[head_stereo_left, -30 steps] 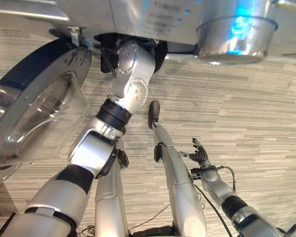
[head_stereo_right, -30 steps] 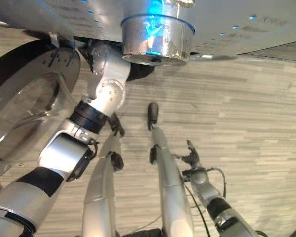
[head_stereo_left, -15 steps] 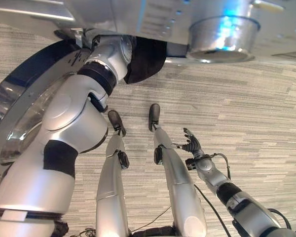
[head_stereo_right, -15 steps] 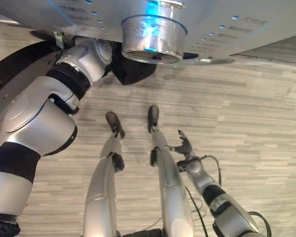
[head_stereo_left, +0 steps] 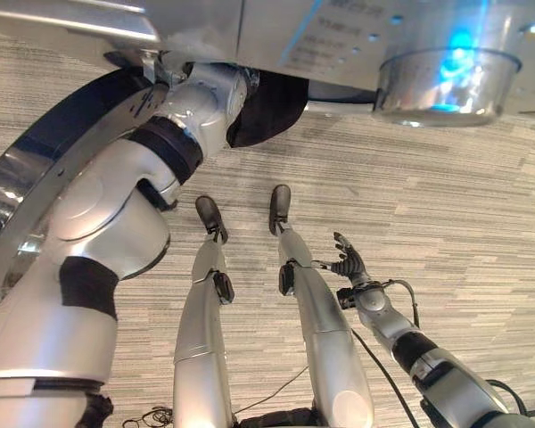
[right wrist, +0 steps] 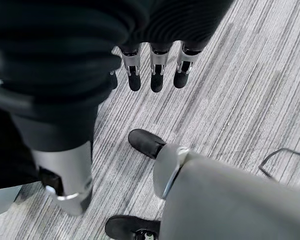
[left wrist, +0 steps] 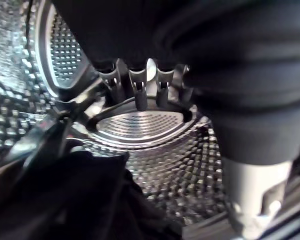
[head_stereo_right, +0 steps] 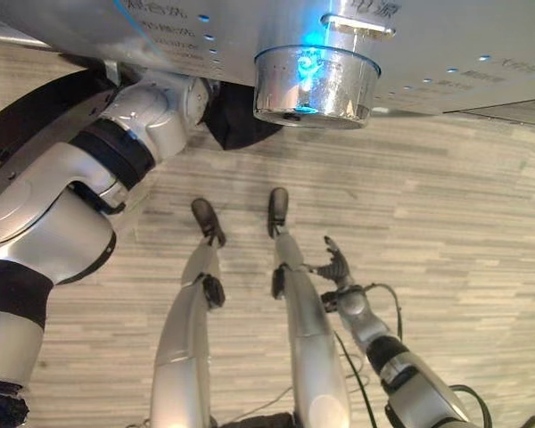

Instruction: Grab the laundry basket,head to the washer,open it,put in the laundry and shut it.

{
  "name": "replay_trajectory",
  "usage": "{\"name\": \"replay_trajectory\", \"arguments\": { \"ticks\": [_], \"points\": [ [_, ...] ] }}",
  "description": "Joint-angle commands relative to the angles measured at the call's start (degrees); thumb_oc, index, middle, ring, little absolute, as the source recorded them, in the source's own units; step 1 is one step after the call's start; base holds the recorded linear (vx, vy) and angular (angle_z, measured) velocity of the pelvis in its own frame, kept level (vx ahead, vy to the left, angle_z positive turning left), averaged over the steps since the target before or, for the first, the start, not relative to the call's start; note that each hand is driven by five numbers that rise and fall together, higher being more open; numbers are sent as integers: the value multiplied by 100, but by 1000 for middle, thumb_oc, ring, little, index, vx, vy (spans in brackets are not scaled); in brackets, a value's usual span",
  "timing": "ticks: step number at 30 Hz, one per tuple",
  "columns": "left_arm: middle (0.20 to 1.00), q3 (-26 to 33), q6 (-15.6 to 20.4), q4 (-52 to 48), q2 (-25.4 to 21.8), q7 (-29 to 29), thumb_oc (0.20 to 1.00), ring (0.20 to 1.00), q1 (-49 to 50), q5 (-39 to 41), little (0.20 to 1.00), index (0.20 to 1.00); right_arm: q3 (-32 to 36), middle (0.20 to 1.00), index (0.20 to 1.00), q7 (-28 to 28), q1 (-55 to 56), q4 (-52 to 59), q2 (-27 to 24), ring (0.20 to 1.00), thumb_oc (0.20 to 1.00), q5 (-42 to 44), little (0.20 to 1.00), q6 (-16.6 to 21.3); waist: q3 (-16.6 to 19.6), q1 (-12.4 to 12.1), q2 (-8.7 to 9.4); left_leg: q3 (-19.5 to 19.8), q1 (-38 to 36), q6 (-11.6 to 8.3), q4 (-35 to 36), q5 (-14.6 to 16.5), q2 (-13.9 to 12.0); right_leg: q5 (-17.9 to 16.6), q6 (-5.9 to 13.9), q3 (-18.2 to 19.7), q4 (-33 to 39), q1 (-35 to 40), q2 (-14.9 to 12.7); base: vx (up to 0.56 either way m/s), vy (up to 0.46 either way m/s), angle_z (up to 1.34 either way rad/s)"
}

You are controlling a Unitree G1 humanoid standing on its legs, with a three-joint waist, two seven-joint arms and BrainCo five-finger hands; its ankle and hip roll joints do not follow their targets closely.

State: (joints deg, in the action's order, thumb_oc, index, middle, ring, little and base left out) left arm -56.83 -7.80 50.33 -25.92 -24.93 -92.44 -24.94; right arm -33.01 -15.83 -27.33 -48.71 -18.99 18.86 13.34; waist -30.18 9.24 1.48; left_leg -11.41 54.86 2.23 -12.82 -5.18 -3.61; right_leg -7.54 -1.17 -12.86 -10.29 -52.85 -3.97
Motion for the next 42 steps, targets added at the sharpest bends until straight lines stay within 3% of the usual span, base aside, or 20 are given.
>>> {"name": "replay_trajectory", "arguments": {
  "ticks": [1,3,4,5,6,10,13,16,19,21,23,25,26,27,30,31,33,35,38,42],
  "points": [
    [1000,1605,295,-1109,-205,-977,1000,1000,-376,137,1000,1000,194,1000,1000,-9,426,225,0,1000,1000,-196,1000,-13,39,-247,-232,394,-434,-163,298,331,196,1827,214,-17,-1246,679,53,-2,-9,-6],
    [1000,1932,377,-1545,-242,-1032,1000,1000,127,227,1000,1000,208,1000,1000,-26,453,243,44,1000,1000,-233,1000,-30,40,-263,-259,406,-457,-166,299,329,202,1841,205,-23,-1262,702,54,-3,0,-7],
    [1000,2579,626,-2403,-210,-1143,1000,1000,1238,433,1000,1000,303,1000,1000,-88,461,271,187,1000,1000,-326,1000,-74,38,-389,-280,420,-514,-180,299,349,234,1891,195,-46,-1306,742,45,0,0,0],
    [1000,2800,649,-2668,-115,-1210,1000,1000,1666,440,1000,1000,322,1000,1000,-133,449,259,234,1000,1000,-377,1000,-101,38,-413,-295,429,-513,-179,310,328,237,1878,188,-60,-1299,744,46,-8,-3,10],
    [1000,2834,633,-2731,-120,-1199,1000,1000,1727,420,1000,1000,310,1000,1000,-137,462,257,226,1000,1000,-384,1000,-102,39,-404,-307,430,-525,-178,309,327,236,1877,188,-61,-1299,757,48,-17,1,8],
    [1000,3427,1051,-4270,138,-1365,1000,1000,3855,234,1000,1000,488,1000,1000,-395,223,121,408,1000,1000,-622,1000,-242,38,-657,-309,481,-681,-217,401,258,248,1891,181,-149,-1293,897,52,-26,-20,6],
    [1000,3359,1286,-4873,-34,-1279,1000,1000,4735,-17,1000,1000,546,1000,1000,-492,20,-97,386,1000,1000,-724,1000,-315,38,-831,-282,559,-810,-242,484,196,251,1890,185,-251,-1259,1033,61,-26,-57,26],
    [1000,3346,1737,-5573,-523,-751,1000,1000,6255,250,1000,1000,690,1000,1000,-497,-356,-536,160,1000,1000,-888,1000,-540,39,-1116,-241,623,-970,-249,487,190,248,1848,205,-396,-1197,1276,40,-14,-45,32],
    [1000,3539,1858,-5791,-843,-454,1000,1000,7049,573,1000,1000,694,1000,1000,-401,-585,-977,24,1000,1000,-962,1000,-694,41,-1282,-181,684,-1041,-239,414,252,246,1818,232,-481,-1142,1429,29,21,-18,8],
    [1000,3753,1933,-5963,-1142,-192,1000,1000,7771,866,1000,1000,625,1000,1000,-198,-971,-1688,-218,1000,1000,-1022,1000,-880,41,-1572,-91,862,-1080,-178,237,423,300,1787,312,-551,-1167,1575,4,48,-14,14],
    [1000,3858,1928,-6047,-1216,-103,1000,1000,7977,952,1000,1000,612,1000,1000,-146,-1092,-2008,-299,1000,1000,-1045,1000,-926,40,-1672,-84,940,-1090,-127,143,553,340,1780,398,-582,-1316,1570,-13,55,33,19],
    [1000,3910,1919,-6067,-1249,-18,1000,1000,8167,1109,1000,1000,650,1000,1000,-102,-1380,-2495,-505,1000,1000,-1038,1000,-1033,38,-1848,-165,1128,-1141,28,34,785,434,1654,697,-587,-2058,1329,-140,130,138,14],
    [1000,3872,1914,-6079,-1210,12,1000,1000,8185,1257,1000,1000,672,1000,1000,-96,-1538,-2670,-644,1000,1000,-1036,1000,-1117,38,-1831,-368,1261,-1150,175,-139,884,525,1344,900,-354,-3097,725,-203,210,234,37],
    [1000,3864,1918,-6063,-1114,25,1000,1000,8123,1241,1000,1000,747,1000,1000,-75,-1606,-2845,-823,1000,1000,-1007,1000,-1179,38,-1759,-606,1351,-1058,261,-342,985,684,1407,972,21,-3688,289,-184,200,170,67],
    [1000,3765,1962,-6050,-869,-28,1000,1000,7849,1250,1000,1000,823,1000,1000,-131,-1758,-3010,-940,1000,1000,-923,1000,-1232,38,-1771,-808,1575,-908,120,-304,968,800,1794,687,585,-2988,123,-422,55,-56,83],
    [1000,3699,1969,-6005,-758,-46,1000,1000,7696,1255,1000,1000,899,1000,1000,-131,-1818,-3072,-1006,1000,1000,-833,1000,-1243,38,-1779,-919,1626,-767,77,-244,804,839,1578,589,825,-2595,-50,-509,-24,-141,51],
    [1000,3551,1984,-5917,-540,-83,1000,1000,7426,1249,1000,1000,1015,1000,1000,-78,-2024,-3234,-1096,1000,1000,-668,1000,-1274,38,-1791,-1050,1709,-604,31,-278,825,934,1108,672,1126,-1980,-203,-638,-6,-119,51],
    [1000,3431,2004,-5931,-420,-82,1000,1000,7234,1261,1000,1000,1235,1000,1000,-165,-2056,-3303,-1100,1000,1000,-480,1000,-1242,38,-1845,-1023,1661,-378,-56,-425,799,1021,1128,692,746,-1475,80,-878,-22,-228,43],
    [1000,3222,2012,-5916,-193,-43,1000,1000,7095,1451,1000,1000,1330,1000,1000,-290,-2107,-3355,-1005,1000,1000,-264,1000,-1202,38,-1796,-1204,1858,-297,-126,-369,617,1064,1306,690,545,-1646,99,-804,-10,-257,23],
    [1000,3081,2032,-6011,-101,35,1000,1000,7112,1651,1000,1000,1332,1000,1000,-447,-2313,-3410,-1006,1000,1000,-278,1000,-1178,38,-1767,-1331,1970,-324,-240,-209,623,1065,1596,642,388,-1742,201,-805,10,-127,45]
  ]
}}
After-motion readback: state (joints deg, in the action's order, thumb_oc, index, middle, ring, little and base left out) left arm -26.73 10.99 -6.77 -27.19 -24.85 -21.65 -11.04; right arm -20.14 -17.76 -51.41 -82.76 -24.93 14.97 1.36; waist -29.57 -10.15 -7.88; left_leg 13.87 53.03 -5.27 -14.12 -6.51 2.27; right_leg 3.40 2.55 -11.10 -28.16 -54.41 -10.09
